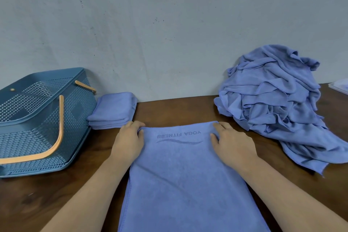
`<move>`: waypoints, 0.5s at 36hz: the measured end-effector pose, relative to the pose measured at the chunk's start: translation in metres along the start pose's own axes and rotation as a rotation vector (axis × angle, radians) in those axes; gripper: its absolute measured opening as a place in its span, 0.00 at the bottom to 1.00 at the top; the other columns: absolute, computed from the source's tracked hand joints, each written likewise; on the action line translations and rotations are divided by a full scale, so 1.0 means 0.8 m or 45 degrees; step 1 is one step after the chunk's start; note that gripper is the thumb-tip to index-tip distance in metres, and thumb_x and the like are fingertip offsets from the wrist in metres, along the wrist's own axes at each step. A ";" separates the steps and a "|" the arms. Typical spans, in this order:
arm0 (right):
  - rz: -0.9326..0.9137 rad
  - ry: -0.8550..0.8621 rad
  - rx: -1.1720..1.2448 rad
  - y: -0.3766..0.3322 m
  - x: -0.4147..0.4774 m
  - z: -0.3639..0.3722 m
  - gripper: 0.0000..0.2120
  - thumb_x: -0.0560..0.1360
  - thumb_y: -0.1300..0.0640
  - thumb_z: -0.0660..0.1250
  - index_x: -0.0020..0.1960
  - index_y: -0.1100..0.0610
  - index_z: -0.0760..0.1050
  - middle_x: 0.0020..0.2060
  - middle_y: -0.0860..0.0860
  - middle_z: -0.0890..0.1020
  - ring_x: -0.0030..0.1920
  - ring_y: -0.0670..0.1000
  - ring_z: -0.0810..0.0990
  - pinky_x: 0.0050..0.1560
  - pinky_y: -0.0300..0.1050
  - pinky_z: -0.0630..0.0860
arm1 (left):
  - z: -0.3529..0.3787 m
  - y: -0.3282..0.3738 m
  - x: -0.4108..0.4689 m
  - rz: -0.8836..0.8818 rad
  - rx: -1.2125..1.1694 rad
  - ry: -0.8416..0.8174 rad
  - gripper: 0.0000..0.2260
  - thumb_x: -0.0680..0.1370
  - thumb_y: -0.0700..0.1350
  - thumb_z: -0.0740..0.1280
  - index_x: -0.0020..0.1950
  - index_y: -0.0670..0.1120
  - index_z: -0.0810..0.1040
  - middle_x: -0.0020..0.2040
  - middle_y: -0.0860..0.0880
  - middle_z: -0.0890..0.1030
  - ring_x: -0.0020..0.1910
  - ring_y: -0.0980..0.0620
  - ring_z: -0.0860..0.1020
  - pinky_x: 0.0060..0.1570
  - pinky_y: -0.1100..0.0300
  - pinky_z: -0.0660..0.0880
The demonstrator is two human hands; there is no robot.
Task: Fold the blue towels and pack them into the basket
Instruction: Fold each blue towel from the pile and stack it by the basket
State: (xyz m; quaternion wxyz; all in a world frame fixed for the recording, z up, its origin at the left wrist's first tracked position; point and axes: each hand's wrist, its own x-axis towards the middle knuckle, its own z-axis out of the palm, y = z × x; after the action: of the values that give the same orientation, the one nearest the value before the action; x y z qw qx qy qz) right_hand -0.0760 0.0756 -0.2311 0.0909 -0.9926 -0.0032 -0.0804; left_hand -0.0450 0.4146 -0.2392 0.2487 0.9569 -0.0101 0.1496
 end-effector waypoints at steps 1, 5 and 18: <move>-0.001 0.004 -0.004 0.000 -0.001 -0.001 0.25 0.86 0.42 0.52 0.81 0.45 0.63 0.78 0.41 0.66 0.50 0.56 0.84 0.42 0.47 0.76 | -0.003 0.002 -0.001 -0.007 0.001 -0.015 0.12 0.84 0.41 0.65 0.67 0.48 0.80 0.53 0.53 0.76 0.56 0.47 0.77 0.57 0.52 0.76; -0.047 0.149 -0.073 0.005 -0.003 -0.006 0.26 0.85 0.41 0.57 0.81 0.44 0.64 0.77 0.45 0.68 0.57 0.53 0.81 0.40 0.46 0.77 | -0.027 0.016 -0.025 -0.115 -0.164 -0.008 0.15 0.84 0.47 0.65 0.71 0.49 0.74 0.58 0.54 0.79 0.58 0.50 0.79 0.59 0.49 0.77; -0.565 -0.268 0.131 -0.012 -0.016 0.004 0.31 0.83 0.30 0.48 0.84 0.35 0.49 0.85 0.40 0.47 0.85 0.46 0.42 0.84 0.50 0.43 | -0.117 0.038 -0.175 -0.493 -0.340 -0.411 0.15 0.83 0.62 0.66 0.46 0.56 0.85 0.39 0.52 0.83 0.37 0.55 0.80 0.44 0.54 0.73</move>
State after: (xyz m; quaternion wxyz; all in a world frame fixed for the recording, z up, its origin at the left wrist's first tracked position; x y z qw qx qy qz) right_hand -0.0880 0.0859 -0.2345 0.1207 -0.9645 -0.2347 0.0055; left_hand -0.2083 0.4250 -0.1874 0.3916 0.9112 0.1139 -0.0578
